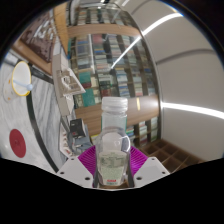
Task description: Pour water
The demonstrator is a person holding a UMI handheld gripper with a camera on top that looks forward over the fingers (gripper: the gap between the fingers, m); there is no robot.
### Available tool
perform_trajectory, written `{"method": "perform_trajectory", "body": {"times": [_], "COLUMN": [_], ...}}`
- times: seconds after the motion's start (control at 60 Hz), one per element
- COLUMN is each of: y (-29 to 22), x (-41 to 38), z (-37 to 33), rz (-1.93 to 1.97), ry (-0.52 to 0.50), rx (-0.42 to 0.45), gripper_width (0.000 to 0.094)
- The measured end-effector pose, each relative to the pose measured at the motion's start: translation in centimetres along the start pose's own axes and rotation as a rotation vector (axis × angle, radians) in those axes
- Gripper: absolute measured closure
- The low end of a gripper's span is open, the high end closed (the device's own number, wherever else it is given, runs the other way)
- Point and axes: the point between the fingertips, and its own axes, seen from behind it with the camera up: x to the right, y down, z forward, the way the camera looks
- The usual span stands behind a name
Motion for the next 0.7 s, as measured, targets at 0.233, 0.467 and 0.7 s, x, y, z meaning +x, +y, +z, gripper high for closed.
{"method": "perform_trajectory", "body": {"times": [0.233,0.467,0.7], "y": [-11.6,-14.4,-16.2], "x": [-6.3,-13.0,-9.1], "z": [0.7,-0.7,-0.5], "rz": [-0.569,-0.832,-0.497], "ry": [0.032,0.015,-0.032], "rx": [0.307,0.459,0.414], "gripper_width": [0.0537,0.0535,0.0534]}}
